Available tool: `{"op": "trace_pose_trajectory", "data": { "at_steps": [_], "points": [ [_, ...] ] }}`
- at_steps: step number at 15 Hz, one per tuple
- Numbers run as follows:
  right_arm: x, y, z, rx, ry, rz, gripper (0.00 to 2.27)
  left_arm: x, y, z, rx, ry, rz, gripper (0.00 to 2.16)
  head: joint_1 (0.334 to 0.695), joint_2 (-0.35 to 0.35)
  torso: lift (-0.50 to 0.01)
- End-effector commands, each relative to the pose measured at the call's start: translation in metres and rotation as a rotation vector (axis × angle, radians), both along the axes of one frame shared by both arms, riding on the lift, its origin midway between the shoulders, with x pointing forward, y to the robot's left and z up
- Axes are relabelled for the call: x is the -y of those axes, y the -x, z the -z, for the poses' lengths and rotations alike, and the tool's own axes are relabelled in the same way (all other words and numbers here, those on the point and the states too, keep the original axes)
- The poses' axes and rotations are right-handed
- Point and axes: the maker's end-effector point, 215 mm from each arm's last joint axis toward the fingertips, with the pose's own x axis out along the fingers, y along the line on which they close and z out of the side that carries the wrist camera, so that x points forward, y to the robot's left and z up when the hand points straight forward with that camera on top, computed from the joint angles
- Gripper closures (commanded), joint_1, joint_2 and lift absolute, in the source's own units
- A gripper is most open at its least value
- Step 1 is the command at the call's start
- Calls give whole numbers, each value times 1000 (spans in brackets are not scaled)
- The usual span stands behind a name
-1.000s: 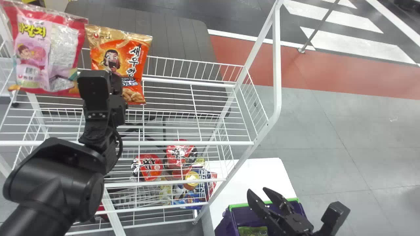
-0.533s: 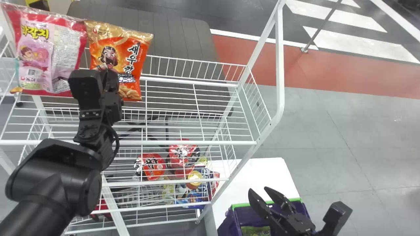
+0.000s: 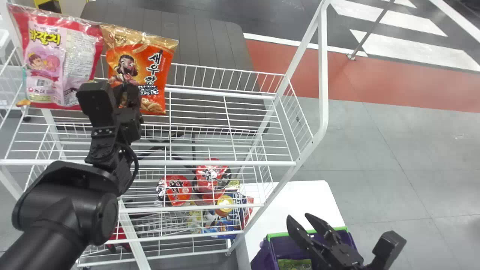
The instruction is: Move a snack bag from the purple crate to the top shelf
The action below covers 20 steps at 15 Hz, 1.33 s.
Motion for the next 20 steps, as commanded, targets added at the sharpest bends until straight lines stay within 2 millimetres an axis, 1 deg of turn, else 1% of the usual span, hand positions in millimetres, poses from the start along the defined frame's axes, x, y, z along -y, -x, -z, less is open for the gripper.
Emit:
{"op": "trace_pose_trajectory", "data": {
  "at_steps": [1, 2, 4, 9, 12, 13, 15, 16, 18, 20],
  "points": [
    [0, 1, 0, -1, 0, 0, 404, 3, 2, 1, 0, 4, 3, 741, 695, -324, 0],
    [0, 1, 0, -2, 1, -1, 404, 4, 3, 1, 2, 2, 6, 481, 695, -325, 0],
    [-2, 1, -2, 2, 2, -5, 404, 4, 4, 2, 1, 1, 7, 130, 695, -327, 0],
    [-3, 5, -4, 2, 2, -12, 404, 6, 9, 6, -3, 1, 10, 124, 695, -330, 0],
    [-2, 5, -4, 2, 3, -13, 404, 8, 14, 1, 21, 7, 7, 124, 695, -331, 0],
    [-3, 5, -3, 2, 3, -12, 404, 4, 17, 2, 26, -9, 0, 124, 695, -332, 0],
    [-3, 5, -4, 2, 2, -12, 404, 5, 20, -10, 47, -11, -7, 124, 695, -333, 0],
    [-3, 6, -3, 0, 1, -12, 404, 9, 23, -22, 65, -6, -2, 124, 695, -333, 0],
    [-2, 4, -3, 1, 3, -13, 404, 20, 36, -39, 71, -25, 19, 120, 695, -337, 0],
    [-2, -4, -5, 13, 8, -12, 400, 23, 57, -54, 39, -66, 40, 124, 695, -350, 0]
  ]
}}
